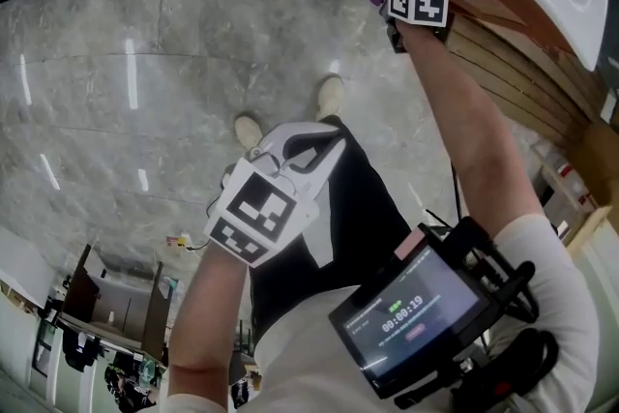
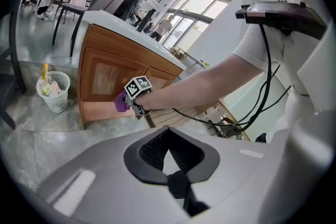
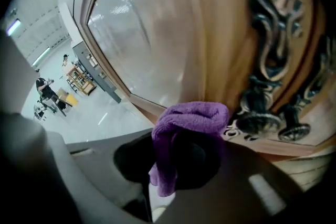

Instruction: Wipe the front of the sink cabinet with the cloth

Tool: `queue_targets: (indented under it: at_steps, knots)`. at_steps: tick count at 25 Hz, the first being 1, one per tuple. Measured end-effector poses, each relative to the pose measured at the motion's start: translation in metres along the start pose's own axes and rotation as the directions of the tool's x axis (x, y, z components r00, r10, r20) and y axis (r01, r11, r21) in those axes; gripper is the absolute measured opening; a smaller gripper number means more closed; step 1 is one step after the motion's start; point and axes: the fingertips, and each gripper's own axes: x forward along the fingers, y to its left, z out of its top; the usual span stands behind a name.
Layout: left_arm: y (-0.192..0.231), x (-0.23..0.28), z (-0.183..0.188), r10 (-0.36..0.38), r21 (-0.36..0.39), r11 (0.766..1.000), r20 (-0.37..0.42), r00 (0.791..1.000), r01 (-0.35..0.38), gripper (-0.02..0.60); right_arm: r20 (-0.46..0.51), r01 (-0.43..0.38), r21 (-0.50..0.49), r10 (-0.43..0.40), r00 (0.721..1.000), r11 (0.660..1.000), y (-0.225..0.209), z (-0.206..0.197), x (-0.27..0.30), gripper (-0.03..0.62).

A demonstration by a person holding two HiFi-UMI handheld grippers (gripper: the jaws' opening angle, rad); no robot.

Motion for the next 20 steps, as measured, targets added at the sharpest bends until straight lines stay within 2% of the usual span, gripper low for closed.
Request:
queue_targets:
  at_steps: [10, 20]
  knots:
    - [0.015, -0.049, -0.022, 0.054, -0.053, 0.997, 0.053, 0.997, -0.051, 0.005, -0.015, -0.064, -0.104, 0.063, 0.998, 0.992, 0.082, 0.031, 0.028, 0.072]
    - [0.027, -0.073, -0.036, 0.116, -0.105, 0.989, 0.1, 0.988, -0.105, 0.005, -0.028, -0.12, -0.189, 0.117, 0.993, 0.975, 0.139, 0.053, 0.056, 0.072]
